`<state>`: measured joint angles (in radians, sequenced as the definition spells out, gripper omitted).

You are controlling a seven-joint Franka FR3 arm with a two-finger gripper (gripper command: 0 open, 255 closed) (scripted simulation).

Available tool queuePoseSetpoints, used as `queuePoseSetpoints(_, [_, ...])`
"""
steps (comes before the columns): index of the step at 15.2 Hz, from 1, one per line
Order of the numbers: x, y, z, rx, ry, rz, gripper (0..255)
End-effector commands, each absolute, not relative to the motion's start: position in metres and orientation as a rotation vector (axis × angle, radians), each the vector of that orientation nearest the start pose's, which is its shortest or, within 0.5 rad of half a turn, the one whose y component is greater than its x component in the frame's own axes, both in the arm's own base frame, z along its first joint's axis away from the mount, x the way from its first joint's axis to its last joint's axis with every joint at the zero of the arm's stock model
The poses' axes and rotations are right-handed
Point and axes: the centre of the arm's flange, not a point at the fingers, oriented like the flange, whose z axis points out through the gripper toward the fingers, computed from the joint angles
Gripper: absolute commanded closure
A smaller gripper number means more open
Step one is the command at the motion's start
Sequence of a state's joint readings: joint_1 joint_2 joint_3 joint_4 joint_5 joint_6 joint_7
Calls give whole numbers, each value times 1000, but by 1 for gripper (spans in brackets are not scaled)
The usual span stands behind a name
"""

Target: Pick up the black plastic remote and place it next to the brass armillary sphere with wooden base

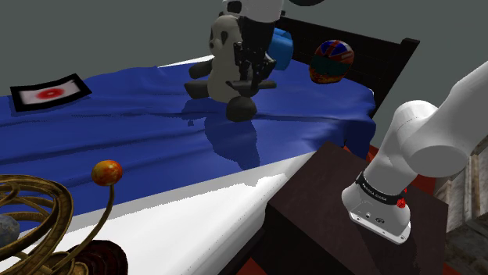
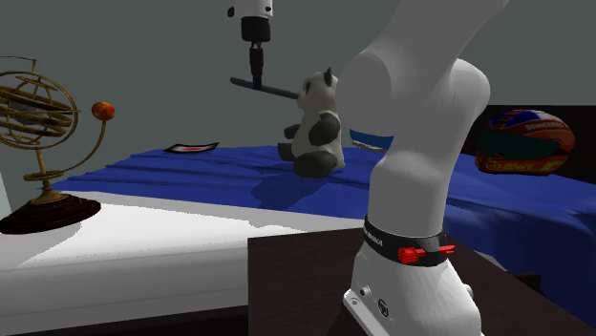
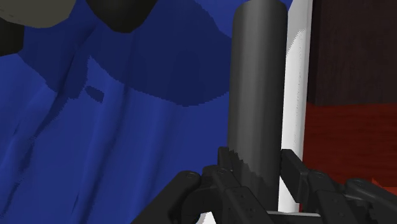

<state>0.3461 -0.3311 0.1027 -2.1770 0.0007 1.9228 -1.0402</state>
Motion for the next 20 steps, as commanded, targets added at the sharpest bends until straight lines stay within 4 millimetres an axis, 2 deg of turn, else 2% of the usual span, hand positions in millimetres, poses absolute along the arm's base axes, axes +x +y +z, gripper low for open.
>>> queuePoseSetpoints(1, [417, 204, 545, -2353, -2159, -99, 255])
queuePoseSetpoints(20, [417, 204, 645, -2353, -2159, -99, 255])
